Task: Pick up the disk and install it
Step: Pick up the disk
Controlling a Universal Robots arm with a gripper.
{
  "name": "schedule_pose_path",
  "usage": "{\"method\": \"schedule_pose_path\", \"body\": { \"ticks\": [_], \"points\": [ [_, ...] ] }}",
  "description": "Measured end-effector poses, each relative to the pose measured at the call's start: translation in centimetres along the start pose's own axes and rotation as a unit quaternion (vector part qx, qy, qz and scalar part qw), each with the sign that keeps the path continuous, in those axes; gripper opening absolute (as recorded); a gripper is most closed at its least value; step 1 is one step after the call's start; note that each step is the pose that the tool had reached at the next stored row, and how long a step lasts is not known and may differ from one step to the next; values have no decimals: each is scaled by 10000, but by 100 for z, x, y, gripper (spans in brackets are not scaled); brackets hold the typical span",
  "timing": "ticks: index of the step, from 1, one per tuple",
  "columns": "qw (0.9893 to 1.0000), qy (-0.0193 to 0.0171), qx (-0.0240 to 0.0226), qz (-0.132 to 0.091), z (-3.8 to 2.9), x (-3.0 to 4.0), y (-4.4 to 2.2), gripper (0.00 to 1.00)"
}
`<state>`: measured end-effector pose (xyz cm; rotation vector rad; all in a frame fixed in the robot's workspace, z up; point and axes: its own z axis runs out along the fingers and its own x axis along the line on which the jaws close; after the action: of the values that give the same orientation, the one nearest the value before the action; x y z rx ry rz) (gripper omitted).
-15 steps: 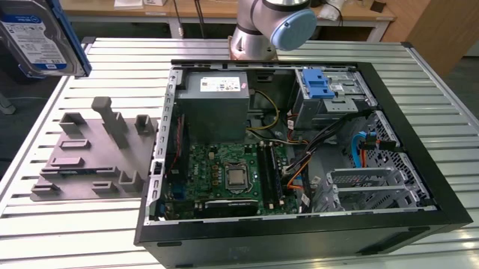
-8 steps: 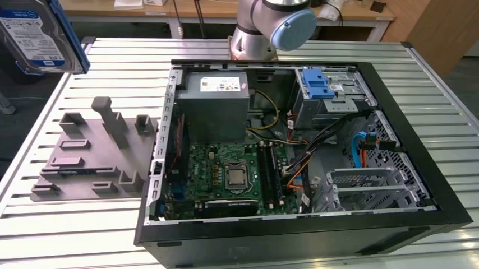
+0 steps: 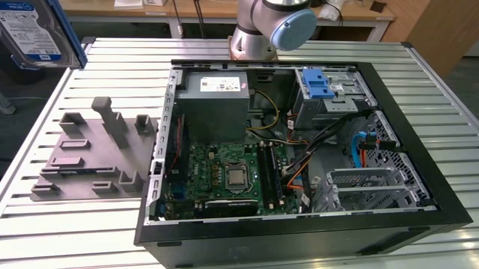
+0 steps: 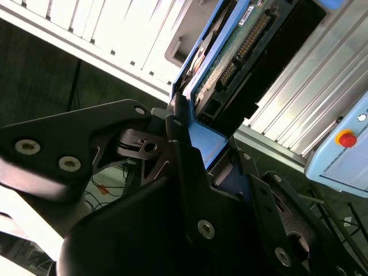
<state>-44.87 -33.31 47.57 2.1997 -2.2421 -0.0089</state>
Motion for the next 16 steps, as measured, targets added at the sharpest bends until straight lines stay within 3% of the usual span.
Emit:
{"method": "schedule_pose_path", "body": {
  "ticks": [16],
  "points": [
    [10000, -1, 0, 0, -212, -1, 1, 36]
  ]
}}
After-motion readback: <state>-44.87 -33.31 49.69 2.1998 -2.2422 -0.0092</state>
